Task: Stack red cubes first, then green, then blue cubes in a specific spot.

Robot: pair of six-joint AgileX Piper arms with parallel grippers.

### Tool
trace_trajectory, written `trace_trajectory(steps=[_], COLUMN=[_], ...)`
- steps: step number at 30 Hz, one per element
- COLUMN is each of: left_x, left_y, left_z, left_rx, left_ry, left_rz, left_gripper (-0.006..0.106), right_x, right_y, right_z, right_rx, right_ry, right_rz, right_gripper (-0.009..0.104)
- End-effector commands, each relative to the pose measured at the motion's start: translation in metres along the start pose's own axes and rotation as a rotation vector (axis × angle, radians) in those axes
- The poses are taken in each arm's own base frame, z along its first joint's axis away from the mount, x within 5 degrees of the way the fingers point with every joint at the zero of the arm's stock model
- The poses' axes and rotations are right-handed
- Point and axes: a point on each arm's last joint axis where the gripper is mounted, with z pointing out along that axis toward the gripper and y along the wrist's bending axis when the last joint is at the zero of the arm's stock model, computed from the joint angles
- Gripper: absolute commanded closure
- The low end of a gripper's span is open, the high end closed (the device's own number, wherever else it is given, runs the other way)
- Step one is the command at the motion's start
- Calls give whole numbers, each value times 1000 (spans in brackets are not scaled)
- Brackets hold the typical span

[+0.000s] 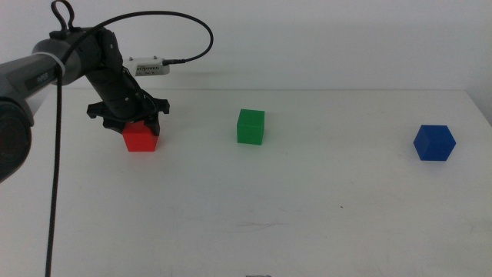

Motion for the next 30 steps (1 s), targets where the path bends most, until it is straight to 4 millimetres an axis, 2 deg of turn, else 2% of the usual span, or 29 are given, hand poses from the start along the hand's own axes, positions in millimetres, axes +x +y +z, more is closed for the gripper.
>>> trace_trajectory(steps=[1,4,7,12,16,20,22,30], left_x=[-11,-8,4,40,75,99,105,118], left_y=[-9,-10,-11,-18,-33,-62,-80,-157], left_z=[-45,-58,-70,-90,-112,-126,-128,-116], left_rx=[28,28,30,32,11,-10,-12,53], left_ry=[-92,-91,-90,-153,-177,-172,-170,-150], left_rz=[3,6,-8,-59,-92,-118,-105,-12], left_gripper=[61,62,61,61,61,61,61,61], right_x=[-13,-13,-13,-13,-13,-13,-13,-13], right_y=[2,2,2,2,2,2,2,2], right_z=[-4,-4,-4,-4,-4,-4,-4,-4], right_rx=[-11,-11,-11,-11,-11,-11,-11,-11], right_ry=[-110,-110,-110,-110,-110,-110,-110,-110], right_rz=[-24,-24,-24,-24,-24,-24,-24,-24], right_gripper=[15,15,15,15,15,15,15,15])
